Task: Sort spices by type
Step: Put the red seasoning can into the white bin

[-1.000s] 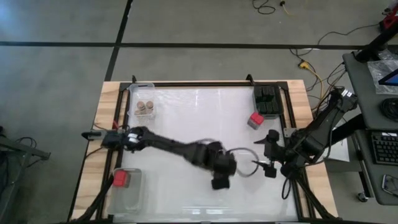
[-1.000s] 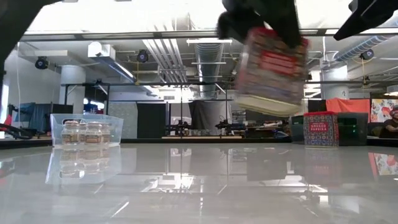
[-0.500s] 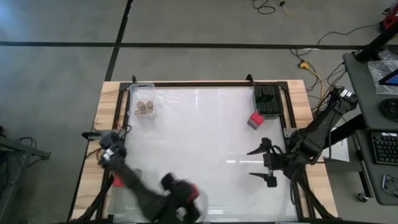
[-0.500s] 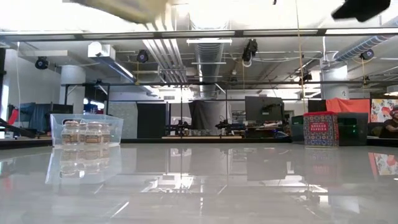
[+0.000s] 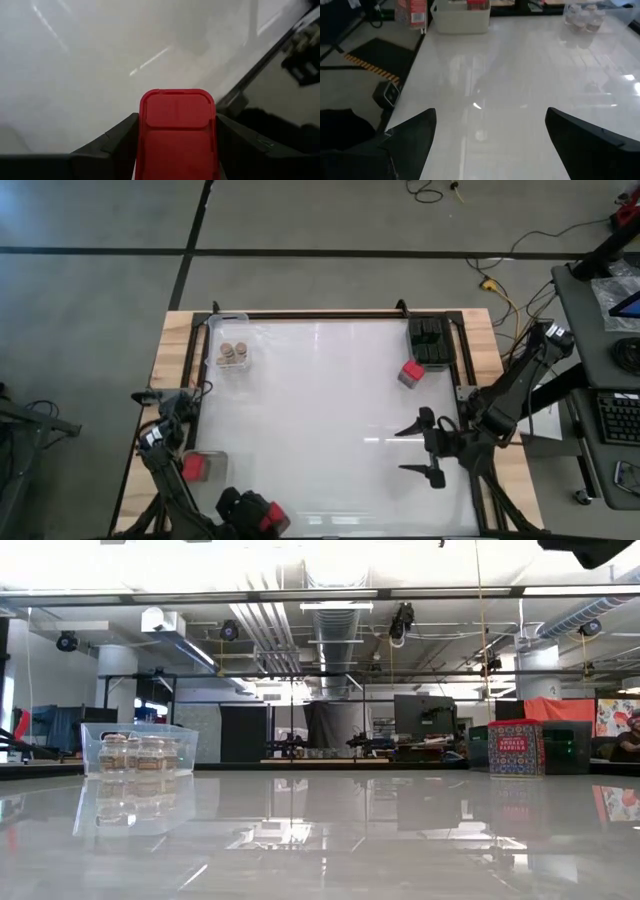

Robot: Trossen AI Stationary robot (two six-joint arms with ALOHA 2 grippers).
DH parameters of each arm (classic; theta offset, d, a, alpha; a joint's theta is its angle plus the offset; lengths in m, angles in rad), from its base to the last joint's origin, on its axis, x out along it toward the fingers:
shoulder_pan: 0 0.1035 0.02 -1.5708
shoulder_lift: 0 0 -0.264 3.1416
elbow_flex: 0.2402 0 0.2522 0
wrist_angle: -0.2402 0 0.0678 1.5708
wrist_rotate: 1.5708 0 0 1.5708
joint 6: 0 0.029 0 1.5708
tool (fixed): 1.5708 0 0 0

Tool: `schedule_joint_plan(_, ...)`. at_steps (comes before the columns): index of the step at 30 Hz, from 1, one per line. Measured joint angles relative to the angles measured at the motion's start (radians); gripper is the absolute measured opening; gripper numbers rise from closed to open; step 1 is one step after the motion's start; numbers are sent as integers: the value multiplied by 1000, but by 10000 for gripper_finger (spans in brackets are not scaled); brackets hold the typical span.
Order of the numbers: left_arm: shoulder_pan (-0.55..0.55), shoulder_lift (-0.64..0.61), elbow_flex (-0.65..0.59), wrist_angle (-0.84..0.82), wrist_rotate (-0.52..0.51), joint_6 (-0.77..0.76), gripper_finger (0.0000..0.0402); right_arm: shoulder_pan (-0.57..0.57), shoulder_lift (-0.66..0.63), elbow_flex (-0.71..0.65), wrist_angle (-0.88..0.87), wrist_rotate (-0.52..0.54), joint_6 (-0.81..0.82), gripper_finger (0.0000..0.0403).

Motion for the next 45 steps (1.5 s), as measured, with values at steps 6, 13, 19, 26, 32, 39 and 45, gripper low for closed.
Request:
schedule_joint_plan(6,13,-45,-1,1,112,37,208,14,96,0,7,0,25,364)
schedule_joint_plan(13,25,-248,-167,2,31,166,208,16,174,-1,-17,-43,56,364)
schedule_joint_plan(19,-11,-488,-551,-2,243,-64,208,15,217,-1,-35,-45,88,364)
schedule_joint_plan(26,-132,-640,-773,-2,397,-474,208,15,257,-1,-35,-44,130,364)
schedule_joint_plan(32,-146,-583,-838,114,503,-530,208,10,265,-1,-35,24,114,364)
schedule_joint_plan(39,-117,-464,-813,24,503,-529,208,-36,250,-1,-17,65,108,364)
schedule_joint_plan(45,-92,-407,-816,9,500,-532,208,-39,260,-1,-19,52,148,364)
